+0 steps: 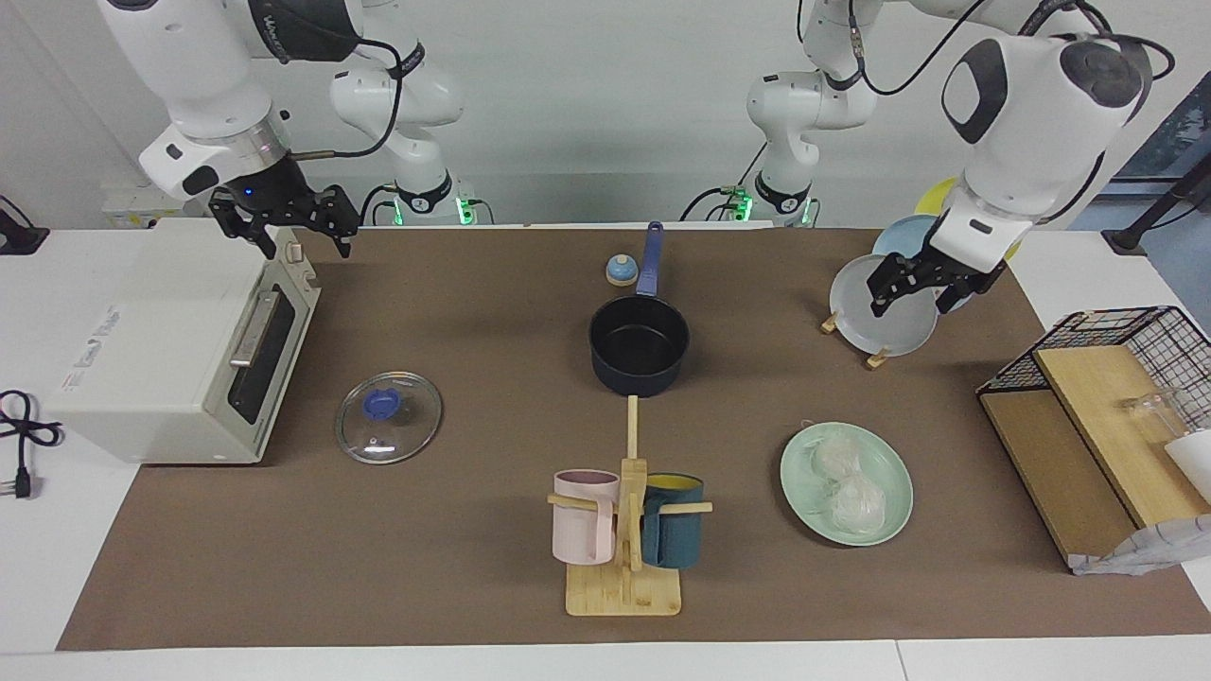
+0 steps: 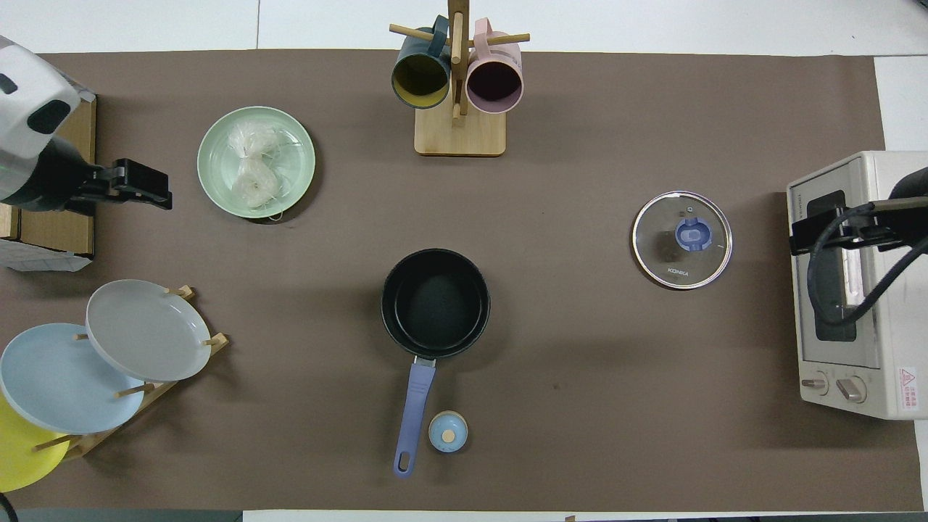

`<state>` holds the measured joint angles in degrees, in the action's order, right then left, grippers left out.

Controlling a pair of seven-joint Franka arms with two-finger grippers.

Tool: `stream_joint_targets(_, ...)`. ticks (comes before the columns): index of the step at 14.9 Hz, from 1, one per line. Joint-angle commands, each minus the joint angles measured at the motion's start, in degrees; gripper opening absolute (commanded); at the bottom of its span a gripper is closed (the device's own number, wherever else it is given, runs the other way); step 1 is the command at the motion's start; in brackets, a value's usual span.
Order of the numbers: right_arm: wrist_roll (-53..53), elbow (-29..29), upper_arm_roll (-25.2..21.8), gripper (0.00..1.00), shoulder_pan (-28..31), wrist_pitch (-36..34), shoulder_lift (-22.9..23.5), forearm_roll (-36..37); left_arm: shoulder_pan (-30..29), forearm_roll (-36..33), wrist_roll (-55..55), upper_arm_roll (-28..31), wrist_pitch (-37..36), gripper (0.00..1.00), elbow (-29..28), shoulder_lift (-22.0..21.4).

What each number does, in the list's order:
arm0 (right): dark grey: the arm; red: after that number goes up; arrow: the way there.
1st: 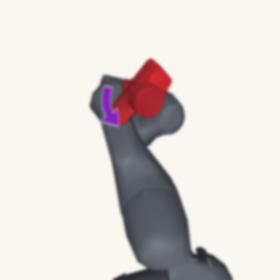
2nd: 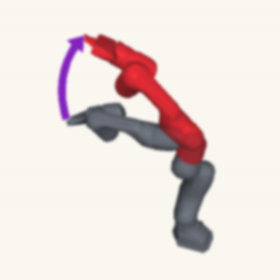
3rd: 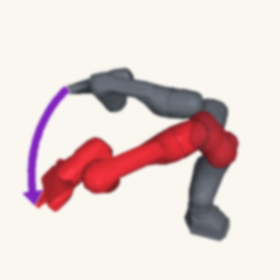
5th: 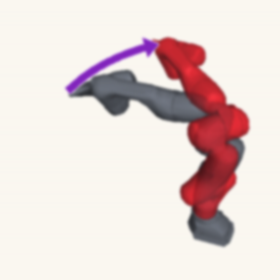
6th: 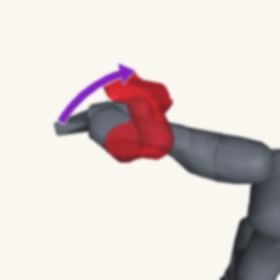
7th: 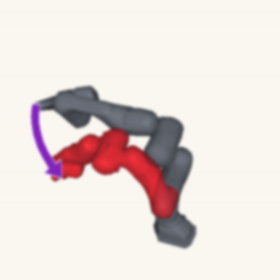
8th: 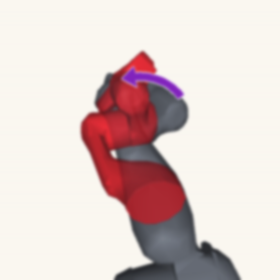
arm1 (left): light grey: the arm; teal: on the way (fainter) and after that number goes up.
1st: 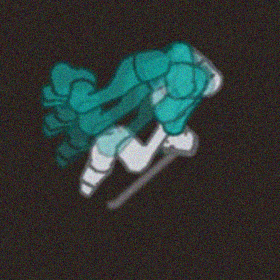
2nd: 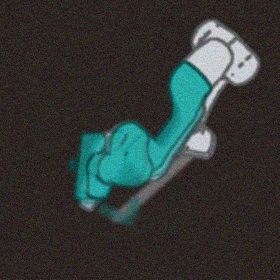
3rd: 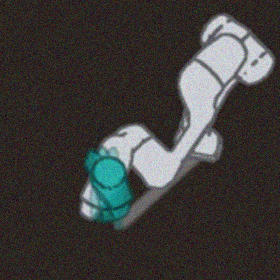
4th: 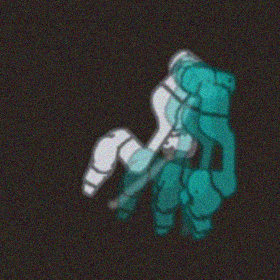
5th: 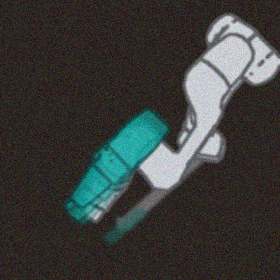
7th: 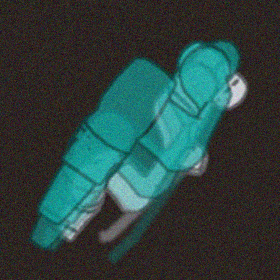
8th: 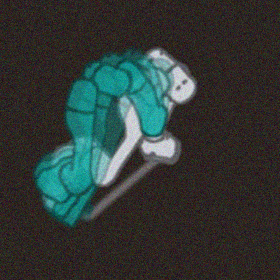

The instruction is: Transfer vermicelli from plate to pot

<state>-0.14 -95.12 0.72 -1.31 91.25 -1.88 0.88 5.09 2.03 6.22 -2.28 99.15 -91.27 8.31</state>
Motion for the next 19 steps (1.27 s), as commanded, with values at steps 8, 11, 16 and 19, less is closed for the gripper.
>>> stream_joint_targets(8,2.17,-13.99,0.33,1.0,-2.47,30.6,12.43,-0.09,1.24,-0.53,-5.87,0.17,20.09,1.0,0.48,17.6)
stream_joint_targets(11,4.35,-15.1,0.33,1.0,-1.77,31.55,12.69,0.0,1.15,-0.7,-6.04,0.17,24.06,1.0,0.48,20.43)
stream_joint_targets(16,8.3,-15.62,0.33,1.0,-1.42,35.12,14.44,0.0,1.59,-0.97,-7.88,0.17,29.43,1.0,0.04,22.63)
stream_joint_targets(19,9.72,-15.71,0.42,1.0,-0.19,37.07,18.4,0.0,1.94,-1.15,-8.94,0.25,29.52,0.95,-0.48,22.63)
